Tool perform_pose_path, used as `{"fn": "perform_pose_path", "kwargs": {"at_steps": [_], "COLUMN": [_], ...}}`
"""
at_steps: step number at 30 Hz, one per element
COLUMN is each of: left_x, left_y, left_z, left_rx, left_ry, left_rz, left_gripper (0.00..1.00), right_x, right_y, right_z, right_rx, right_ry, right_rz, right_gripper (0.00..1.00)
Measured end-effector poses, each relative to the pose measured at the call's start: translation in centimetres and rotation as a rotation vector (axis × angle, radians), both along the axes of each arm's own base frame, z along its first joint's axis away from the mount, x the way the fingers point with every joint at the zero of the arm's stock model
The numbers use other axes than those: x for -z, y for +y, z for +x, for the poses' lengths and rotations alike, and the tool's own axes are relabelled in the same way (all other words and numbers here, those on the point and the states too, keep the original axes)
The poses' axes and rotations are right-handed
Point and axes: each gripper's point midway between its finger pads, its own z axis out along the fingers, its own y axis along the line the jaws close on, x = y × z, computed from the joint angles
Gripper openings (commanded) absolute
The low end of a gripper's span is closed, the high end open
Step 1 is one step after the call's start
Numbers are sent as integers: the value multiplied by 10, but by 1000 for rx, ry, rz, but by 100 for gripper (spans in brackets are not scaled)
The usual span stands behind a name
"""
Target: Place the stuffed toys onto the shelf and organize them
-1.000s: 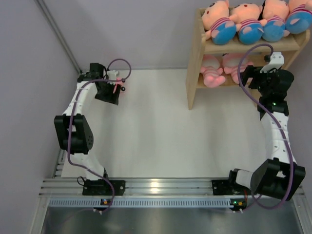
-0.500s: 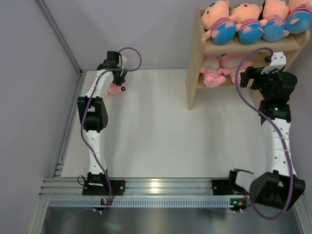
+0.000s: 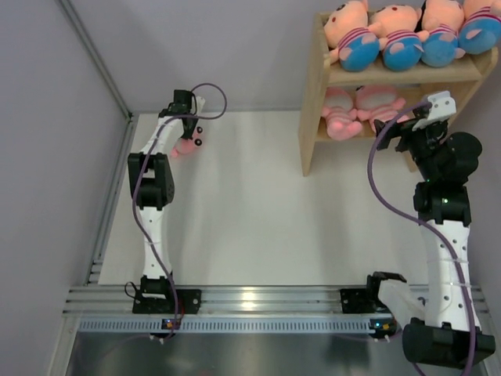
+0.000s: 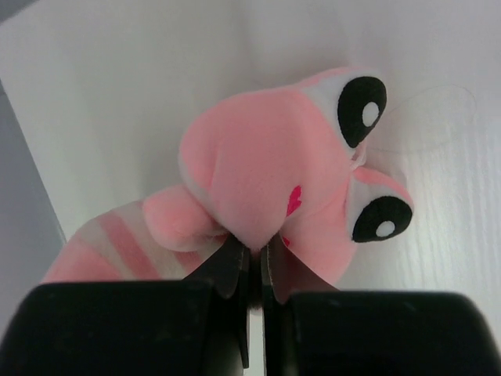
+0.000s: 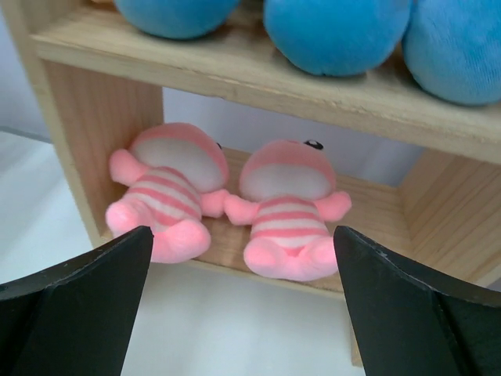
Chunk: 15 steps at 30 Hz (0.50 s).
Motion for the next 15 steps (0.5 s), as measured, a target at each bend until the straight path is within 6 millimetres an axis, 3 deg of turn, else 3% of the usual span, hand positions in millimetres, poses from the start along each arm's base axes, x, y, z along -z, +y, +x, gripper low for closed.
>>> {"fn": "perform_pose_path", "kwargs": {"at_steps": [4, 7, 10, 11, 14, 15], "left_x": [-10, -31, -59, -81, -117, -126], "left_y": [-19, -45, -69, -75, -88, -91], "left_z": [-31, -67, -101, -111, -143, -153], "left_rx": [-48, -96, -162, -171, -224, -243], "left_ry": [14, 40, 49, 18, -11, -17], "left_rz": [-188, -373, -549, -597, -730, -766], "left_gripper": [0, 0, 0, 0, 0, 0], "right_x": [-15, -18, -7, -1, 33, 59], "right_y": [33, 87, 170, 198, 281, 313], "right_z": [-16, -26, -40, -46, -57, -57], "right_rx": [-122, -286, -521, -599, -773, -815], "right_ry": [-58, -94, -121, -129, -139, -131], "right_rz": [-56, -121, -207, -235, -345, -410], "right_gripper": [99, 99, 99, 99, 99, 99]}}
